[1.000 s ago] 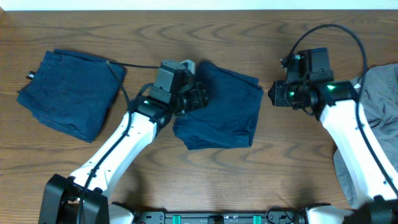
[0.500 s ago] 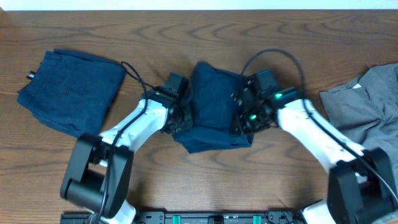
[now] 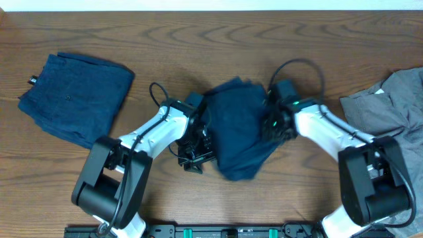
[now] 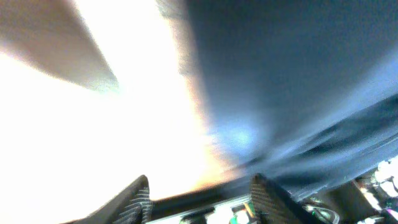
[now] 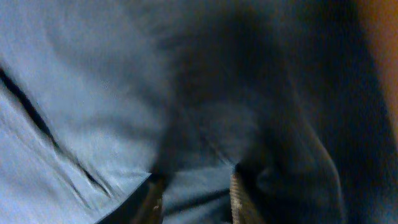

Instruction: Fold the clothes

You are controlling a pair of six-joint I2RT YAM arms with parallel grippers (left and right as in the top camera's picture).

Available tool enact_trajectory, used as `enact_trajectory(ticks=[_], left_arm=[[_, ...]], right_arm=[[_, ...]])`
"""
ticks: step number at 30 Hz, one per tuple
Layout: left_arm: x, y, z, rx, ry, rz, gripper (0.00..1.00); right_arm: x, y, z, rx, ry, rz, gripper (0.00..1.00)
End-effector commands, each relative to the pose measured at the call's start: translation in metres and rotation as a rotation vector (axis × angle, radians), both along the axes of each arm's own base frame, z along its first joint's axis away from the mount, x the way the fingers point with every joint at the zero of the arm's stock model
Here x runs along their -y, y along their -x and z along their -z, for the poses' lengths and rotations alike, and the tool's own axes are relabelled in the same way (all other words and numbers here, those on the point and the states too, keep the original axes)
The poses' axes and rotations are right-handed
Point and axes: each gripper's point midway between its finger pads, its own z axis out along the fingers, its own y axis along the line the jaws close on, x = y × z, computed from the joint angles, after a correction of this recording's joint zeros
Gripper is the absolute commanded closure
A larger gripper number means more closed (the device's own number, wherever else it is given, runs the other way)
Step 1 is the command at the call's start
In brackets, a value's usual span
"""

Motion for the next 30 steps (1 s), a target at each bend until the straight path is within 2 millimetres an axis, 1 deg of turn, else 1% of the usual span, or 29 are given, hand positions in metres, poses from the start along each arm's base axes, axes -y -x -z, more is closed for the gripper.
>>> enact_trajectory(ticks=[1,2,4,6,8,9,11,12,14,16,19,22,23,25,26,28,29,30], left_arm=[[0.014,-0.006,-0.028,0.094,0.100,0.017,0.39],[0.013,-0.014,-0.033,0.164,0.102,0.028,0.37],[0.010,-0.032,-0.040,0.295,0.092,0.046,0.30],[0.003,-0.060,-0.049,0.457,0.059,0.047,0.20],[-0.008,-0.095,-0.059,0.647,0.005,0.045,0.20],[-0.011,-0.112,-0.064,0.735,-0.013,0.058,0.19],[-0.016,-0.139,-0.071,0.874,-0.039,0.099,0.20],[-0.018,-0.153,-0.073,0.936,-0.055,0.112,0.18],[-0.015,-0.174,-0.074,1.034,-0.046,0.172,0.08],[-0.014,-0.190,-0.068,1.083,-0.047,0.200,0.05],[-0.017,-0.211,-0.047,1.094,-0.057,0.183,0.05],[-0.011,-0.217,-0.020,1.061,-0.010,0.186,0.05],[-0.007,-0.215,-0.013,1.041,0.015,0.190,0.05],[0.003,-0.203,0.004,0.970,0.089,0.207,0.06],[0.007,-0.195,0.009,0.932,0.123,0.215,0.14],[0.015,-0.171,0.017,0.829,0.191,0.231,0.30],[0.016,-0.161,0.019,0.782,0.209,0.235,0.41],[0.018,-0.149,0.020,0.732,0.233,0.238,0.54]], right_arm=[[0.058,-0.051,-0.003,0.149,0.169,0.093,0.56],[0.054,-0.066,-0.014,0.190,0.131,0.073,0.55],[0.043,-0.087,-0.037,0.247,0.063,0.029,0.54],[0.030,-0.101,-0.064,0.291,0.008,-0.016,0.53],[0.018,-0.107,-0.090,0.316,-0.020,-0.046,0.52],[0.012,-0.106,-0.102,0.319,-0.026,-0.059,0.51],[0.004,-0.100,-0.116,0.315,-0.031,-0.080,0.51],[-0.002,-0.094,-0.123,0.309,-0.033,-0.095,0.50],[-0.009,-0.079,-0.131,0.286,-0.033,-0.120,0.49],[-0.012,-0.062,-0.134,0.250,-0.028,-0.140,0.46],[-0.013,-0.042,-0.133,0.179,-0.024,-0.124,0.44],[-0.011,-0.028,-0.128,0.118,-0.012,-0.116,0.44],[-0.010,-0.026,-0.127,0.107,-0.009,-0.117,0.45],[-0.009,-0.024,-0.126,0.100,-0.003,-0.116,0.45],[-0.008,-0.025,-0.126,0.101,0.000,-0.114,0.45],[-0.004,-0.026,-0.125,0.106,0.020,-0.108,0.44],[-0.002,-0.027,-0.125,0.110,0.034,-0.104,0.44],[0.003,-0.028,-0.125,0.115,0.054,-0.097,0.43]])
